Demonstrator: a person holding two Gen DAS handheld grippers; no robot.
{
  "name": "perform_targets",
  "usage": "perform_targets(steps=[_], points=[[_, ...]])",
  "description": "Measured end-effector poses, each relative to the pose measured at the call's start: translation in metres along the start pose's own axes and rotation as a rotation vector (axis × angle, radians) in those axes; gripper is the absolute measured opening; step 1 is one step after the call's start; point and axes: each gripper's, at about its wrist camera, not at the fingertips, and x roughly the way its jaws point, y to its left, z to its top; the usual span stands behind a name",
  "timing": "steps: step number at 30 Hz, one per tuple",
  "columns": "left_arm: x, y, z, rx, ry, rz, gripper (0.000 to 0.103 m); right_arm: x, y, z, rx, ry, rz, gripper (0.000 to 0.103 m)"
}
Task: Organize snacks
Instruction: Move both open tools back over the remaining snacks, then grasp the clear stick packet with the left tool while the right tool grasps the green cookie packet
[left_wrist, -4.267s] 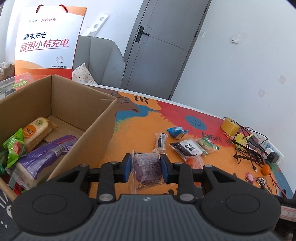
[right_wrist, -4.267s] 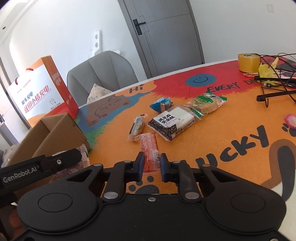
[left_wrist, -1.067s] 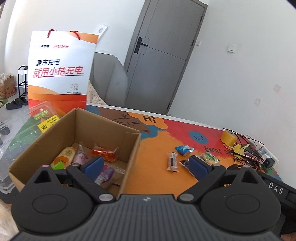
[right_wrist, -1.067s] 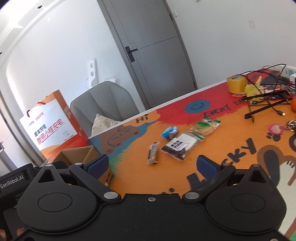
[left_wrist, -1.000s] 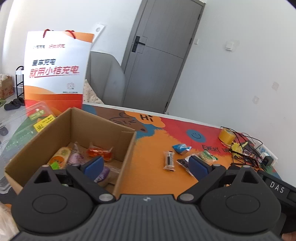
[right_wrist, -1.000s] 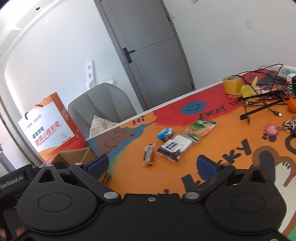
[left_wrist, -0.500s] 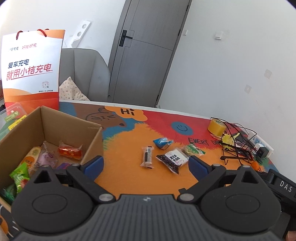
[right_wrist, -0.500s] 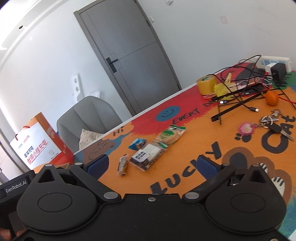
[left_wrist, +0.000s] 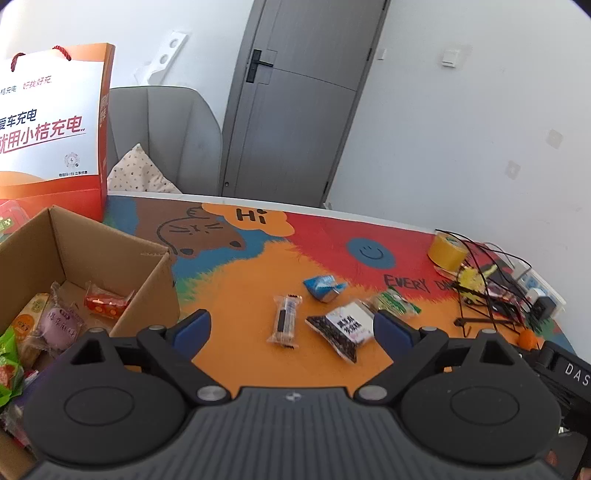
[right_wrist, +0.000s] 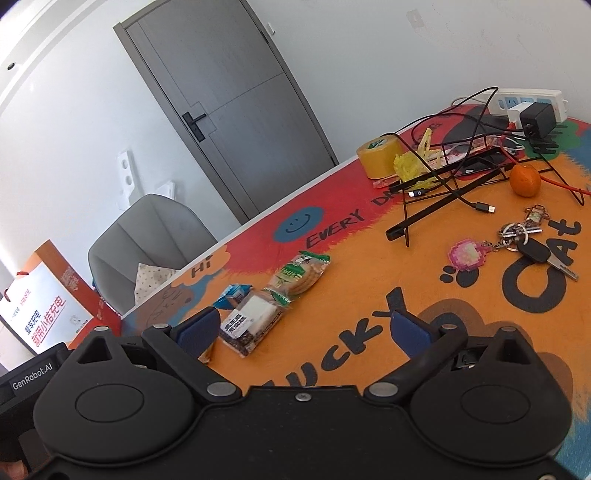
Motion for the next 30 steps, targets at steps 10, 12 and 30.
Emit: perform_targets(steps=[10, 12, 30], points=[[0.044, -0.007, 0.013, -0.007, 0.025, 0.058, 0.076, 0.046, 0.005, 0.021, 0.016, 0.064, -0.035, 0.095], [0.053, -0.007, 0.012, -0.013, 0.043, 0.063, 0.07, 0.056, 0.006, 0.023, 0.028, 0.084, -0.034, 0.094], [0.131, 0.005, 0.003, -0.088, 0.194, 0.126, 0.048, 0.145, 0.021, 0.037, 0.046, 0.181, -0.105, 0.078]])
